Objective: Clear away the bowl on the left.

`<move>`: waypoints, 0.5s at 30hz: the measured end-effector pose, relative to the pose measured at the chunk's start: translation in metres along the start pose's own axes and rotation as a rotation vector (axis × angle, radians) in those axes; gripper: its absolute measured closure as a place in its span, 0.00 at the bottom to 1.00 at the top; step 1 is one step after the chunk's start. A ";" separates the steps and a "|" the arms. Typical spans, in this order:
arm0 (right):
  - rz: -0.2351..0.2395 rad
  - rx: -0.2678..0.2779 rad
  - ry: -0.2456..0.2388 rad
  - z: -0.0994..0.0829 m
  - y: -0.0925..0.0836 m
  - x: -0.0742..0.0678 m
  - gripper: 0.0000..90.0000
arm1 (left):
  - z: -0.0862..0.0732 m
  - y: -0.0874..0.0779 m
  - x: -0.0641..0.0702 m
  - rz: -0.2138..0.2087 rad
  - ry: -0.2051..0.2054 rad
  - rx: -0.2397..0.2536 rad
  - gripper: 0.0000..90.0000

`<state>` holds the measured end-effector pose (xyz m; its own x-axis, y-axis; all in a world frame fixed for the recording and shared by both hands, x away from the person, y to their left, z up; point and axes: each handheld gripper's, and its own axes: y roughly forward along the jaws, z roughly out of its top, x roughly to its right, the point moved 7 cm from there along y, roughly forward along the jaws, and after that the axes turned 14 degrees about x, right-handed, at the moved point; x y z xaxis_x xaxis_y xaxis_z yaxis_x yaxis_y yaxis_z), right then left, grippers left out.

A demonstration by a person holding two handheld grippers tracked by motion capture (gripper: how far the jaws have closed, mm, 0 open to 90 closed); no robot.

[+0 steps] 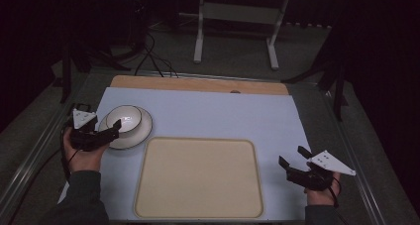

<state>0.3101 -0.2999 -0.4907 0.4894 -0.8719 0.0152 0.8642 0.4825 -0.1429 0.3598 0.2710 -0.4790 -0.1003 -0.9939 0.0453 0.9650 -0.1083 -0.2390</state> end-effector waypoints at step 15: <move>-0.003 0.004 0.007 0.001 0.000 0.000 0.21 | -0.004 0.013 -0.009 0.026 -0.002 -0.027 0.25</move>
<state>0.3098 -0.3001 -0.4900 0.4859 -0.8740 0.0086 0.8661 0.4802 -0.1389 0.3722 0.2789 -0.4866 -0.0747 -0.9964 0.0406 0.9603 -0.0829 -0.2663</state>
